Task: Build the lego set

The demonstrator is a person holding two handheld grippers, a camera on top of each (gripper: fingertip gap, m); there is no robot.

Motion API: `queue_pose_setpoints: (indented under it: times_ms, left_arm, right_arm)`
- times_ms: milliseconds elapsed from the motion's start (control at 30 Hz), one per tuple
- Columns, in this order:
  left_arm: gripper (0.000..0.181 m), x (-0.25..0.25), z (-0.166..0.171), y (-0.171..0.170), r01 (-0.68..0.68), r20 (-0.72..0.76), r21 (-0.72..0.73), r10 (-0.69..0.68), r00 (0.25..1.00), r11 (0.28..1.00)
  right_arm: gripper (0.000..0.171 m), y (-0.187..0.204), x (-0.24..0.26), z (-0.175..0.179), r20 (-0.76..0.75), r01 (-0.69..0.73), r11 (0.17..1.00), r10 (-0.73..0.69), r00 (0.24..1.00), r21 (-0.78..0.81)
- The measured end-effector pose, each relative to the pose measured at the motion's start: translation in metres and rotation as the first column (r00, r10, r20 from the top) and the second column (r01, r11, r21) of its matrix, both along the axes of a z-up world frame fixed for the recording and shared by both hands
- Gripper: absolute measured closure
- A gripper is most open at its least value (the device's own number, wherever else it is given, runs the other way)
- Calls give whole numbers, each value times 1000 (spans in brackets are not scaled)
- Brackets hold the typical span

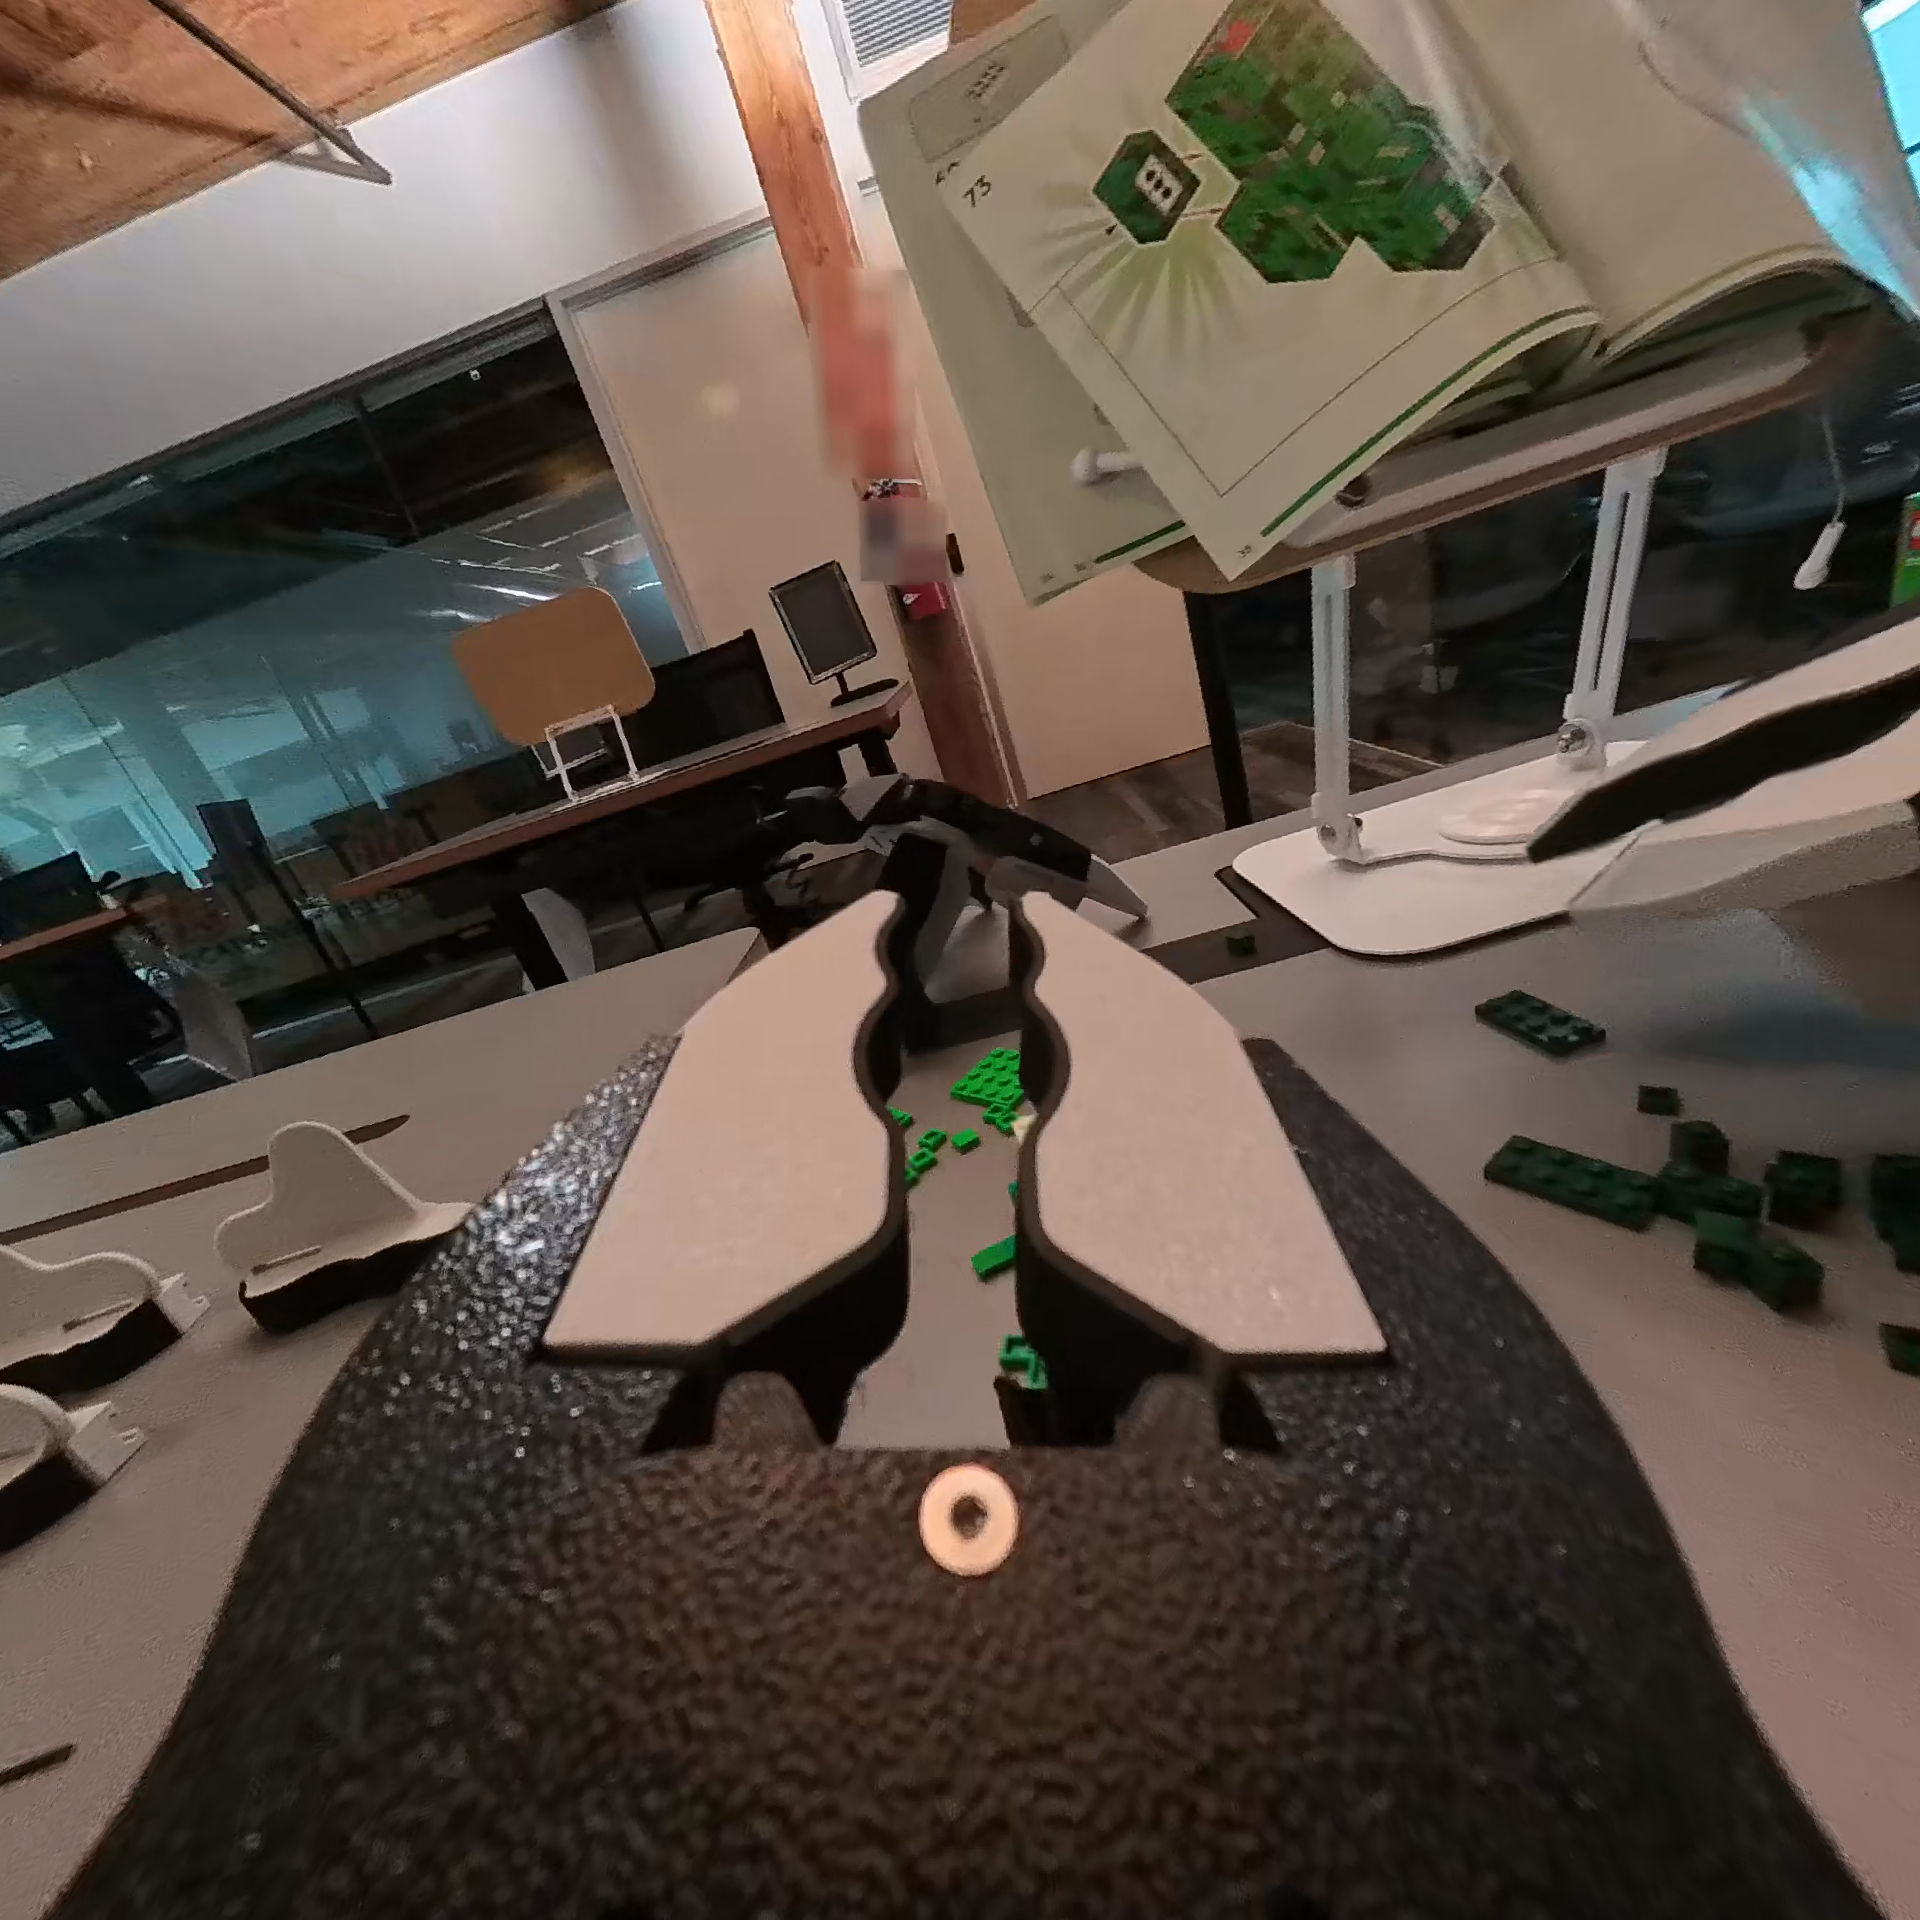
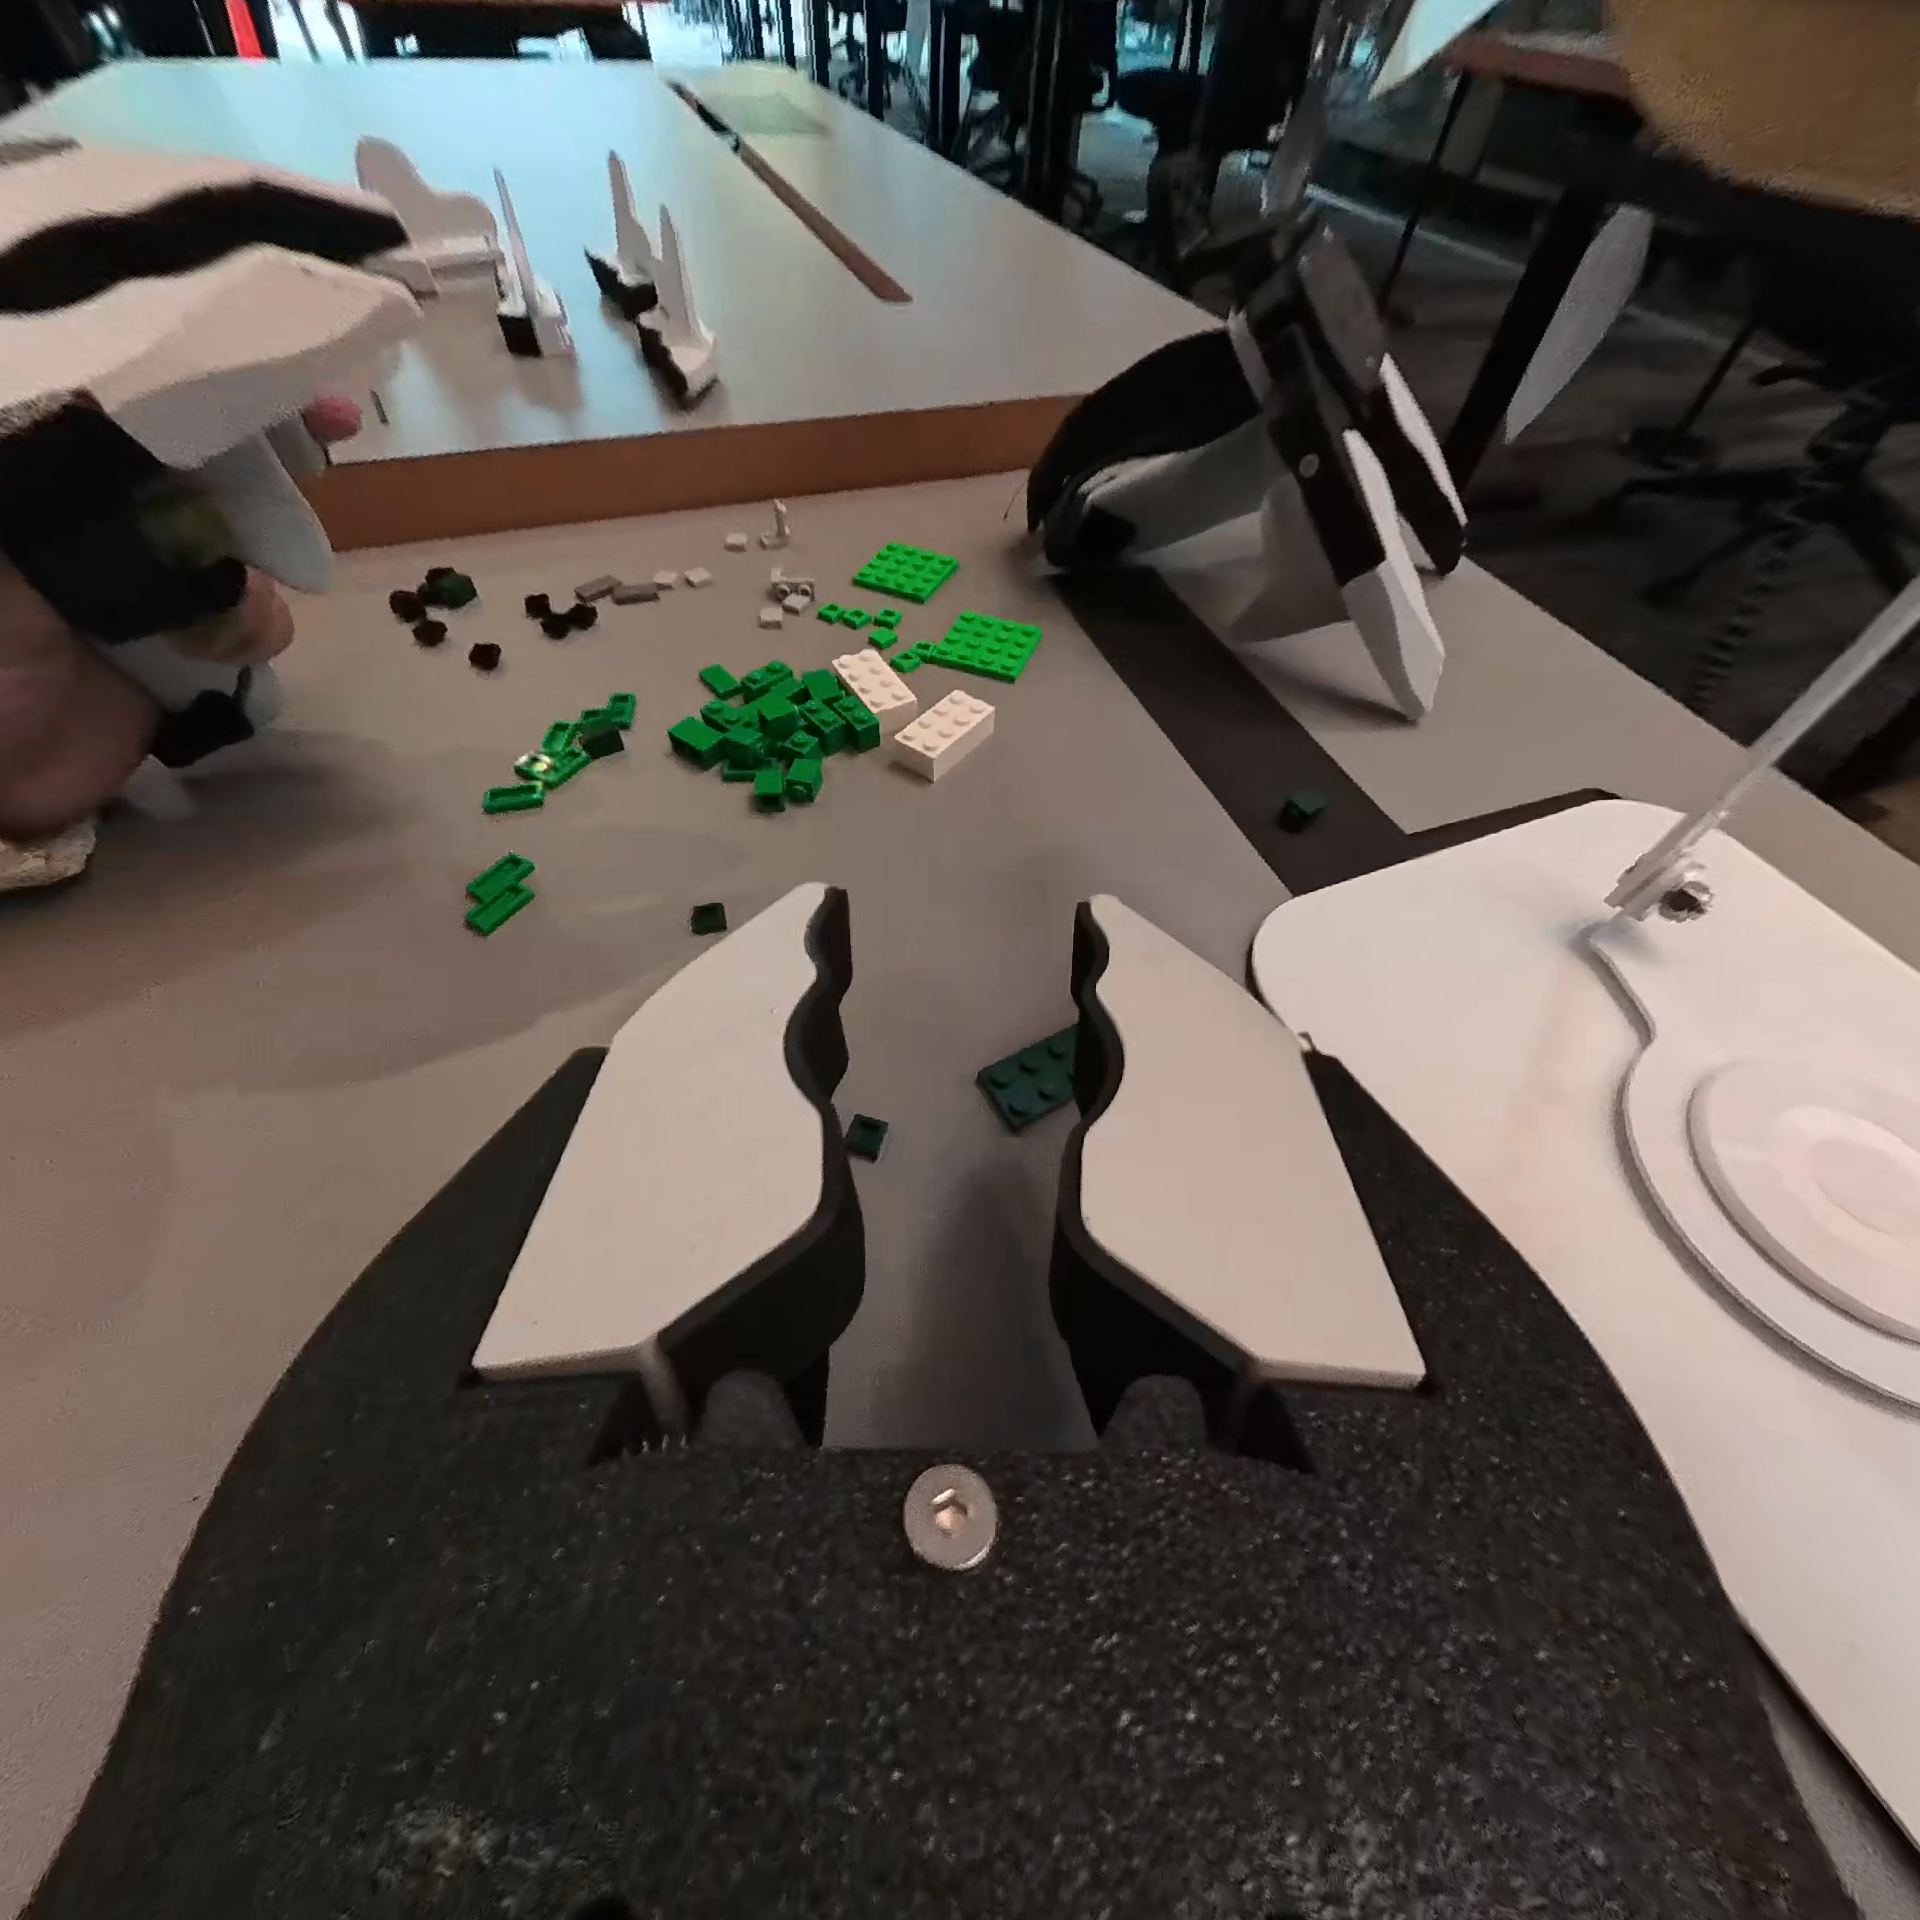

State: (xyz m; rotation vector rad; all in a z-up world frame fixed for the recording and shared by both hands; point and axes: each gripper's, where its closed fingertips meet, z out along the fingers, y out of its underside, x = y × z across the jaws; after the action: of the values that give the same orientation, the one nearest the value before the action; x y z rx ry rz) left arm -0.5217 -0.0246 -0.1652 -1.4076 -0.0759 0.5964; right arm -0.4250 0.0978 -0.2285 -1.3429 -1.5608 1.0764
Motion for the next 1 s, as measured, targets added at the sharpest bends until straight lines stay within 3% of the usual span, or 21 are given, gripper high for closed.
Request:
queue_pose_setpoints:
  times_ms: [267, 467, 567, 1000]
  left_arm:
    - [165, 12, -8, 3, 81, 103, 11, -82, 991, 997]
    - [166, 19, -8, 4, 106, 100, 8, -107, 989, 994]
    - [167, 20, -8, 5, 111, 98, 5, -111, 989, 994]
    - [168, 27, -9, 9, 126, 75, -13, -124, 989, 992]
  right_arm:
    - [138, 0, 7, 13, -115, 45, 996, -36, 993, 77]
    - [144, -3, 14, 24, -232, 128, 967, -75, 970, 222]
    - [144, -7, 12, 20, -213, 117, 957, -60, 975, 265]
    - [147, 1, 25, 39, -357, 167, 973, -99, 929, 163]
